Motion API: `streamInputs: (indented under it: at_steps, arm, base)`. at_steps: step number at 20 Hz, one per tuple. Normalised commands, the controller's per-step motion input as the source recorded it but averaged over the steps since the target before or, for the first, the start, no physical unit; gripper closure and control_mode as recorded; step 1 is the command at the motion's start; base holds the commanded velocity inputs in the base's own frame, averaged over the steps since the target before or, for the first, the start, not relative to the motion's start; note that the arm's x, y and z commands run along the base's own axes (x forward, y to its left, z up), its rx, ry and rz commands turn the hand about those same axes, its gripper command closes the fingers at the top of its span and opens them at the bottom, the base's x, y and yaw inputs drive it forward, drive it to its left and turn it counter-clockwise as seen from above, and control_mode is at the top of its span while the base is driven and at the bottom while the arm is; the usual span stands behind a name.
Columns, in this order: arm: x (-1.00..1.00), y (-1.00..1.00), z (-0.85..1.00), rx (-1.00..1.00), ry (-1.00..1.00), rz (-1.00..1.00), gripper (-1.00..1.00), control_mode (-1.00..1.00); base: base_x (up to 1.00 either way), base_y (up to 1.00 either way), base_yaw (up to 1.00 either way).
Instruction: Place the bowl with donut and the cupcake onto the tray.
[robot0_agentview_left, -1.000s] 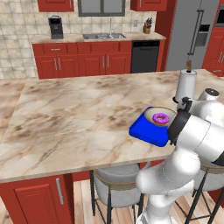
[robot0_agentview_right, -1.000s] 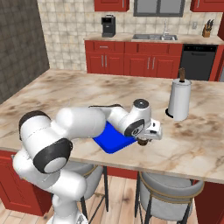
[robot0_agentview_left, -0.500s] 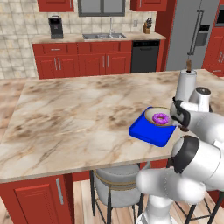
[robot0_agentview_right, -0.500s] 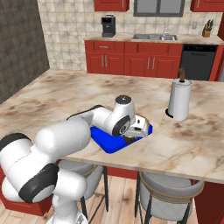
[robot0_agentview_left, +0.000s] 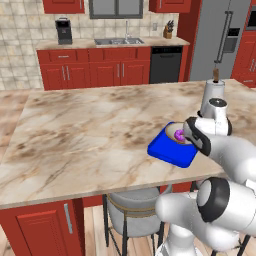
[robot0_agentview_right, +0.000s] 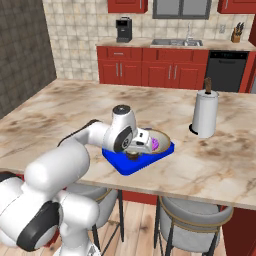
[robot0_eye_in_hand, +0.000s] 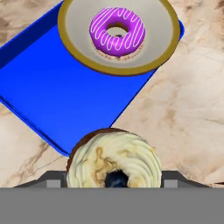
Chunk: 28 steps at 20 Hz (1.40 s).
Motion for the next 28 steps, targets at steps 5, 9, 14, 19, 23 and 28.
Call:
streamInputs:
  at_steps: [5,9,14,19,23,28]
  arm:
    - [0.00,0.33,0.07,0.01,0.00,0.00,1.00,-1.00]
    - [0.00,0.26,0.01,0.04,0.00,0.00,1.00,-1.00]
    - [0.00,0.28,0.00,0.02,0.00,0.00,1.00,-1.00]
    - [0.01,0.13,0.00,0.00,0.00,0.00,1.00,-1.00]
    - [0.06,0.00,-0.01,0.00,0.00,0.00,1.00,-1.00]
    - [0.01,0.00,-0.18,0.00,0.00,0.00,1.00,-1.00]
  base:
    - [0.00,0.00,0.00]
    - [0.00,0.00,0.00]
    - [0.00,0.00,0.00]
    - [0.00,0.00,0.00]
    - [0.00,0.00,0.00]
    - [0.00,0.00,0.00]
